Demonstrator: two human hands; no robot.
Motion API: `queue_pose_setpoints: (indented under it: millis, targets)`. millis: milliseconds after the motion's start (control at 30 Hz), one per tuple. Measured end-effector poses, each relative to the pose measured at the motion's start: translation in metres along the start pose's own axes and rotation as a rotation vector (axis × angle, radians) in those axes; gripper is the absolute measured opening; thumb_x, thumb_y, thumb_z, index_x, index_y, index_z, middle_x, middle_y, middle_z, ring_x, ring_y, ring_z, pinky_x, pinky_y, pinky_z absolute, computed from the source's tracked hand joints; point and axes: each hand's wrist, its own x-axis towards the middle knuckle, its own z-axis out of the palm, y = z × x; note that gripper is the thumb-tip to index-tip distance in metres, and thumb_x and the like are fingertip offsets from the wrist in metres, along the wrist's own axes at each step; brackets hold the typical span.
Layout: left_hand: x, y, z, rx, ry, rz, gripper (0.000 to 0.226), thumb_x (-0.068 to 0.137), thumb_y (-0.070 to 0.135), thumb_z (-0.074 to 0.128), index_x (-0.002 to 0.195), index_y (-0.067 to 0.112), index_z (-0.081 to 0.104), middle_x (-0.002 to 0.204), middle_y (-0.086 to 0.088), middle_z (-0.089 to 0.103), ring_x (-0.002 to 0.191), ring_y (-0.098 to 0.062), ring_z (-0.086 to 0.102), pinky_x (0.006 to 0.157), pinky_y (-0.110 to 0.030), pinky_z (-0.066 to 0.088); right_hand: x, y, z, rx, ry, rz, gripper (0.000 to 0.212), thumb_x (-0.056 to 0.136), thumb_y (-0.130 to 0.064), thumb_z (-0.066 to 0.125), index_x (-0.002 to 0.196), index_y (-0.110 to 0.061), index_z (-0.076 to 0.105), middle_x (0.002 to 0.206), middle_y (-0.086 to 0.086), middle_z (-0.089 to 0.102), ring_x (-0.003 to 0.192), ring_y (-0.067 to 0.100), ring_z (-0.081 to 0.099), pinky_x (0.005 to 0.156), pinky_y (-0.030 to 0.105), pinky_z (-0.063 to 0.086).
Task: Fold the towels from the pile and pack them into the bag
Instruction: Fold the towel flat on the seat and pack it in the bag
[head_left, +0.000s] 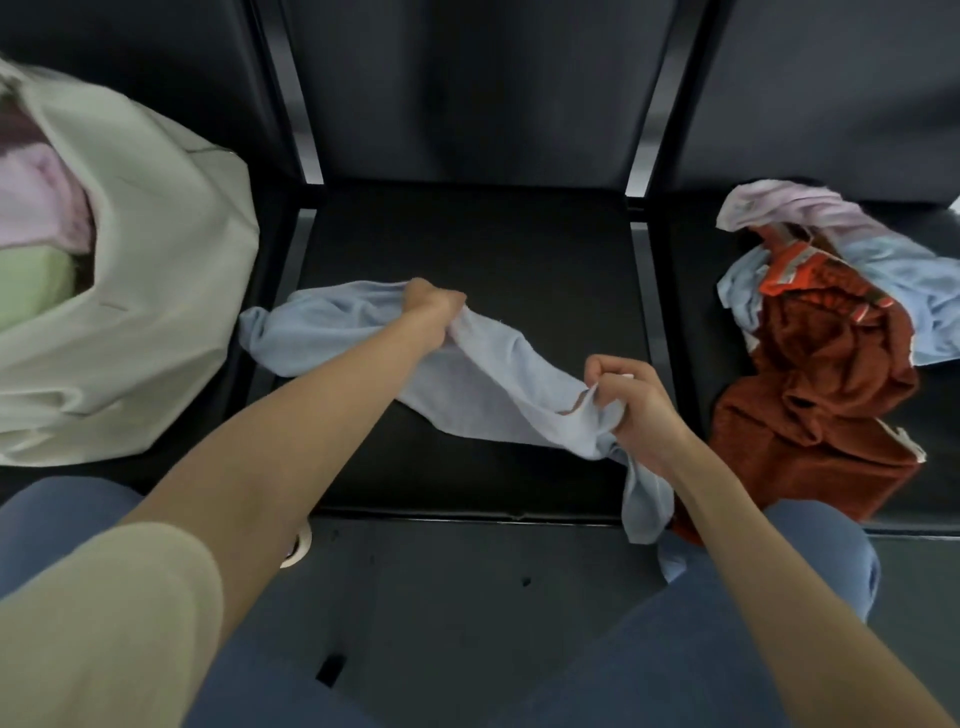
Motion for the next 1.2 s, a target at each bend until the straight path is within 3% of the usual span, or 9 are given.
queue_pose_setpoints:
  millis: [100, 233, 433, 533, 700, 900, 1000, 1067, 1200]
  targets:
    - [0.001, 0.003, -0.002, -0.087, 0.134, -0.045, 0.045, 0.101, 0.025, 0.043, 0.143, 0.009, 0.035, 0.123, -0.011, 0.053, 0.108, -0.026, 0.055, 0.083, -0.033, 0.043, -0.004, -0.002, -0.002, 0.053, 0.016, 0.021, 0.016, 0.057, 0.0, 0.044, 0.057, -0.012, 0.033, 0.047, -0.004, 0.031, 0.044, 0.008, 0.032, 0.042, 0.017, 0.025]
    - [-0.009, 0.026, -0.004, -0.011, 0.362, 0.182, 0.043, 0.105, 0.025, 0.033, 0.145, 0.01, 0.035, 0.141, -0.011, 0.048, 0.127, -0.024, 0.047, 0.099, -0.028, 0.035, -0.002, 0.001, -0.005, 0.0, 0.124, -0.002, 0.012, 0.066, -0.004, 0.055, 0.061, -0.007, 0.044, 0.057, 0.002, 0.044, 0.055, 0.012, 0.046, 0.05, 0.021, 0.036]
    - [-0.057, 0.023, 0.002, 0.15, 0.012, 0.645, 0.043, 0.105, 0.024, 0.035, 0.145, 0.01, 0.037, 0.139, -0.006, 0.05, 0.126, -0.018, 0.047, 0.098, -0.022, 0.033, 0.003, 0.006, -0.01, 0.006, 0.442, -0.046, 0.018, 0.084, -0.017, 0.07, 0.095, -0.003, 0.065, 0.088, 0.011, 0.07, 0.083, 0.019, 0.069, 0.069, 0.029, 0.056]
    - [-0.078, -0.014, -0.004, 0.361, -0.302, 0.775, 0.029, 0.104, 0.025, 0.04, 0.127, 0.015, 0.055, 0.1, 0.0, 0.06, 0.089, -0.011, 0.056, 0.078, -0.031, 0.043, 0.003, 0.012, -0.011, 0.022, 0.535, -0.049, 0.02, 0.085, -0.019, 0.071, 0.096, -0.003, 0.066, 0.089, 0.013, 0.071, 0.081, 0.019, 0.069, 0.07, 0.031, 0.057]
    - [-0.063, -0.079, -0.031, 0.673, -0.611, 0.716, 0.03, 0.1, 0.03, 0.048, 0.085, 0.008, 0.061, 0.076, -0.004, 0.064, 0.074, -0.006, 0.053, 0.075, -0.03, 0.043, 0.004, 0.028, -0.011, -0.035, 0.569, -0.009, 0.022, 0.086, -0.023, 0.071, 0.097, -0.005, 0.067, 0.086, 0.007, 0.071, 0.077, 0.014, 0.069, 0.063, 0.023, 0.055]
    - [-0.058, -0.101, -0.082, 0.757, -0.78, 0.404, 0.017, 0.088, 0.01, 0.066, 0.084, 0.025, 0.075, 0.089, 0.014, 0.07, 0.087, -0.004, 0.062, 0.08, -0.023, 0.048, 0.005, 0.044, -0.008, -0.073, 0.524, 0.049, 0.023, 0.088, -0.027, 0.068, 0.097, -0.006, 0.067, 0.08, 0.0, 0.07, 0.072, 0.005, 0.067, 0.059, 0.017, 0.051]
    - [-0.06, -0.083, -0.095, 1.001, -0.873, 0.221, 0.002, 0.083, 0.027, 0.073, 0.083, 0.027, 0.075, 0.085, 0.007, 0.072, 0.08, -0.012, 0.066, 0.074, -0.026, 0.054, 0.006, 0.048, -0.005, -0.073, 0.464, 0.033, 0.021, 0.089, -0.026, 0.067, 0.099, -0.008, 0.067, 0.083, -0.002, 0.071, 0.076, 0.005, 0.067, 0.062, 0.017, 0.051]
    - [-0.055, -0.062, -0.095, 1.06, -0.765, 0.171, 0.031, 0.081, 0.046, 0.072, 0.088, 0.016, 0.075, 0.083, 0.001, 0.075, 0.077, -0.019, 0.072, 0.076, -0.03, 0.057, 0.007, 0.05, -0.002, -0.097, 0.441, -0.002, 0.019, 0.09, -0.023, 0.066, 0.1, -0.008, 0.066, 0.083, -0.003, 0.07, 0.075, 0.003, 0.066, 0.063, 0.015, 0.05]
    - [-0.019, -0.029, -0.062, 0.809, -0.057, 0.603, 0.035, 0.092, 0.039, 0.058, 0.076, 0.01, 0.069, 0.071, -0.002, 0.071, 0.067, -0.015, 0.069, 0.07, -0.033, 0.053, 0.011, 0.056, -0.002, -0.113, 0.442, -0.053, 0.014, 0.091, -0.02, 0.064, 0.096, -0.007, 0.066, 0.084, 0.0, 0.07, 0.079, 0.007, 0.066, 0.067, 0.019, 0.051]
